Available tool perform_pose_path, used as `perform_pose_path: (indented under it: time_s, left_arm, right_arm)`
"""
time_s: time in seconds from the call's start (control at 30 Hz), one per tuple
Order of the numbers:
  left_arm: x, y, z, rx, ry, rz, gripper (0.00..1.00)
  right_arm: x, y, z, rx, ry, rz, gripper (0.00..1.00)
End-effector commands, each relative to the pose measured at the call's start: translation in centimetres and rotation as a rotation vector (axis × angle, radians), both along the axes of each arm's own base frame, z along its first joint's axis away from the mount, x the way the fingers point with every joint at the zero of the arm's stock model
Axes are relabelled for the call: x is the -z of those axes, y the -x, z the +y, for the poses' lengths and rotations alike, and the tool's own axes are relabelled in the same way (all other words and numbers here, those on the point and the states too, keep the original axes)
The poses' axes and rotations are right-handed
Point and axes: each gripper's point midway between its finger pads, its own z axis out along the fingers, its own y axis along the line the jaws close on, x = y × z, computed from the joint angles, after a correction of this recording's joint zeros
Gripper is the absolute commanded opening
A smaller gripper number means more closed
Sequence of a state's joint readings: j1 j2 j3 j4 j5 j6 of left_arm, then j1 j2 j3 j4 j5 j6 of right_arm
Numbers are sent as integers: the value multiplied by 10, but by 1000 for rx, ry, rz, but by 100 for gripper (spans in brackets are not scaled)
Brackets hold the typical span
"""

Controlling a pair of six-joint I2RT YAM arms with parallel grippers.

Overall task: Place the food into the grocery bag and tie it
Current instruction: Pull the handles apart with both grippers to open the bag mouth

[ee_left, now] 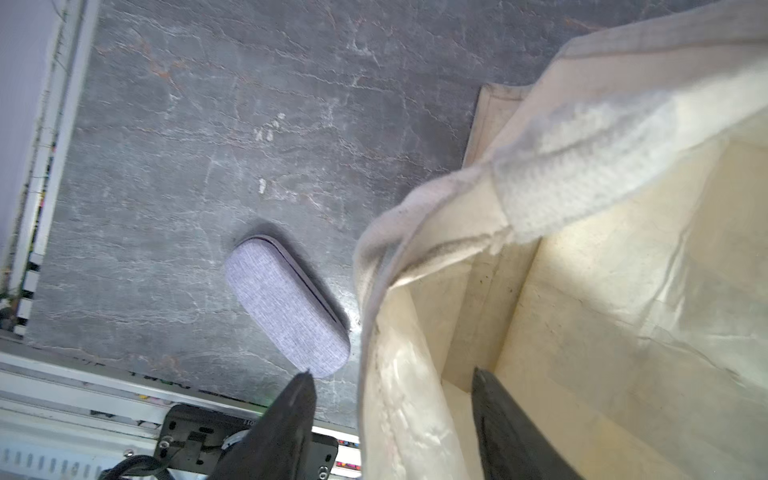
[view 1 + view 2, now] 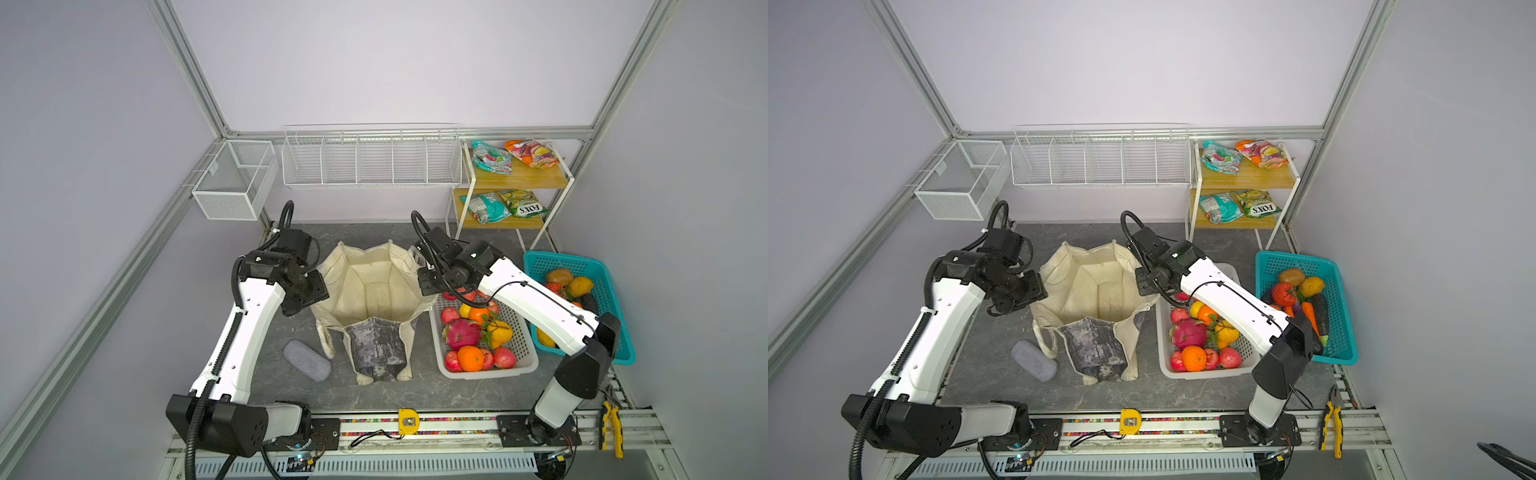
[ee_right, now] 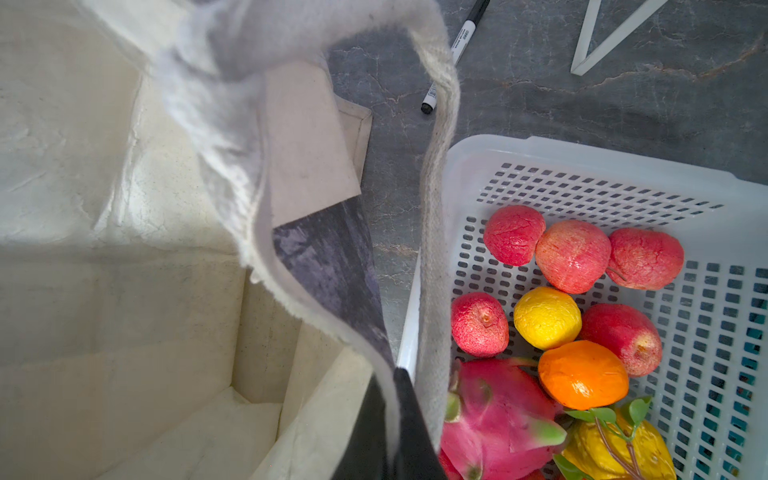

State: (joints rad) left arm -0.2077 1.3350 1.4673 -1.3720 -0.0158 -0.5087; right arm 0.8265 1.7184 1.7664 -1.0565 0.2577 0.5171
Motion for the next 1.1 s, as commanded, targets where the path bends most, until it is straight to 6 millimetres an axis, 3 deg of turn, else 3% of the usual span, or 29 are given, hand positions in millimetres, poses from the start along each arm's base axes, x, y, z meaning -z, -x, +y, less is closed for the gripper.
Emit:
perform_pose_path:
  time_s: [0.0, 0.13, 0.17, 0.27, 0.3, 0.47, 0.53, 0.7, 1.07]
  left_arm:
    - [3, 0, 9, 33, -71, 25, 63]
    - [10, -9, -5, 49, -3, 20, 57]
    - [12, -10, -6, 52, 5, 26, 49]
    - [5, -10, -8, 56, 12, 38, 6]
    - [0, -8, -8, 58, 10, 42, 0]
    - [-42, -4, 17, 12, -110, -21, 0]
    - [-48, -1, 28, -7, -168, -15, 0]
    - [-36, 1, 29, -13, -179, 20, 0]
    - [-5, -1, -1, 50, -20, 50, 0]
  right_arm:
    - [-7, 6, -3, 11, -20, -8, 7]
    - [-7, 8, -3, 9, -24, -1, 7]
    - [-8, 8, -3, 9, -25, -2, 7]
    - [-16, 9, -5, 8, -27, -10, 7]
    - [-19, 9, -6, 9, -26, -14, 7]
    - [-38, 10, -19, 14, 29, -31, 7]
    - [-42, 10, -25, 20, 64, -36, 7]
    - [-39, 10, -27, 24, 77, -35, 7]
    - [-5, 10, 9, -10, 0, 45, 7]
